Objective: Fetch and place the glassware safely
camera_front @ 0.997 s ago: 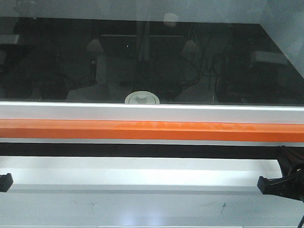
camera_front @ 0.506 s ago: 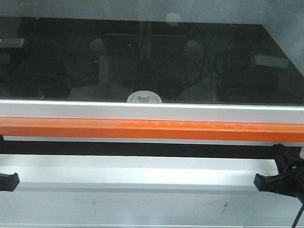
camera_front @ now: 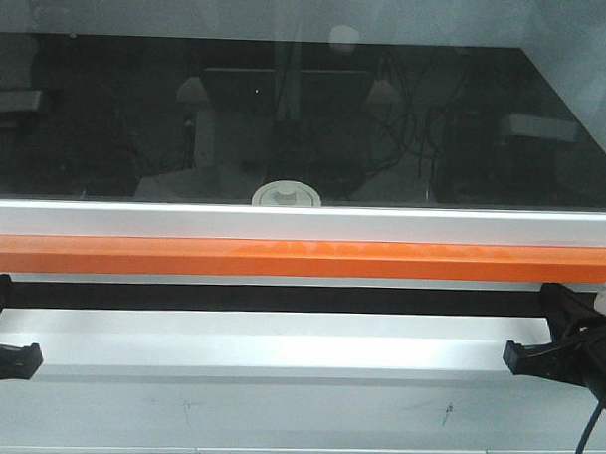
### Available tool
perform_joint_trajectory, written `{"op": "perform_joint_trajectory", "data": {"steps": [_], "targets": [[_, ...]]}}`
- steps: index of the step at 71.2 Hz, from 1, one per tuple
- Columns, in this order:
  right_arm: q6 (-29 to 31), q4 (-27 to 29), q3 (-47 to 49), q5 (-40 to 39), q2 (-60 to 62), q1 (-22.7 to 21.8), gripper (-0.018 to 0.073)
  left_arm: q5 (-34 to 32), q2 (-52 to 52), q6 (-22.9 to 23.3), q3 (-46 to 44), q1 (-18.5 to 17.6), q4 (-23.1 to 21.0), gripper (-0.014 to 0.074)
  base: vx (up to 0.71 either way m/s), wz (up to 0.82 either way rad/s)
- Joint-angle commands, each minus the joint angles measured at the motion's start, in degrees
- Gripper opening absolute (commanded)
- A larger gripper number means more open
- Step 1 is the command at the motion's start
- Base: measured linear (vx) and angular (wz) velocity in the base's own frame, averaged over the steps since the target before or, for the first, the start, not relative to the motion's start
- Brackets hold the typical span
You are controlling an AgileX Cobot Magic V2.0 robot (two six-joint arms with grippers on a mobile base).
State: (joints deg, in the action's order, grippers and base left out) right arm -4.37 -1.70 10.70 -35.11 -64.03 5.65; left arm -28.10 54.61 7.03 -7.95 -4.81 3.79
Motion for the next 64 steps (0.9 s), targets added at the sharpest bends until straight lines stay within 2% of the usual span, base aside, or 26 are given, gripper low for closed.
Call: {"op": "perform_joint_trajectory", "data": {"steps": [1, 26, 49, 64], "targets": [[0.2, 0.2, 1.4, -7.2, -1.1, 0.1, -0.0001, -6.2, 0.1, -1.0, -1.9, -0.1, -0.5, -0.0007, 0.00, 0.00], [0.3, 0.1, 1.4, -15.0, -3.3, 0.1, -0.0001, -10.0, 1.8, -2.0, -1.9, -0.1, -1.0, -0.0007, 0.00, 0.00], [0.3, 0.1, 1.4, -16.8, -3.3, 0.1, -0.0001, -20.4, 8.8, -2.0, -1.9, -0.1, -1.0, -0.0007, 0.00, 0.00], [0.4, 0.0, 1.4, -19.1, -3.3, 0.1, -0.0001, -23.4, 10.6, -2.0, -1.9, -0.1, -1.0, -0.0007, 0.00, 0.00]]}}
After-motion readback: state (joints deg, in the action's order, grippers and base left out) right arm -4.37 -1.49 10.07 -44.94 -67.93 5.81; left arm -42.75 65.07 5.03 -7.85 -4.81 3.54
